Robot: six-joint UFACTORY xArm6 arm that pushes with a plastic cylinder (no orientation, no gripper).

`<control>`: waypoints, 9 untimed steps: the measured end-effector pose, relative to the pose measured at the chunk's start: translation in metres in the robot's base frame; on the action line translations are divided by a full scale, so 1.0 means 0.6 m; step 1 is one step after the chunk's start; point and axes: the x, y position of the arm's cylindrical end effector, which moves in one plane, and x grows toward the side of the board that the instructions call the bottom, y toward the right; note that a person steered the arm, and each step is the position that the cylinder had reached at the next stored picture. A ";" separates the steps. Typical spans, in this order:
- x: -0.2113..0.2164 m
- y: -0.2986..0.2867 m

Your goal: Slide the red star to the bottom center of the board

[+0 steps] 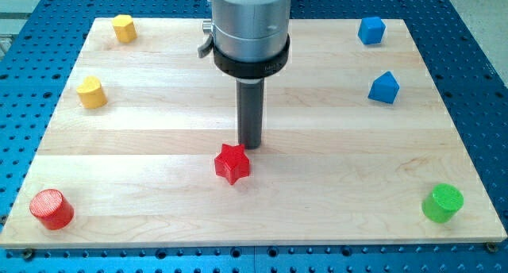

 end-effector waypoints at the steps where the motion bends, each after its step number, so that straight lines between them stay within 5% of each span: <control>1: -0.002 -0.013; 9: 0.031 -0.082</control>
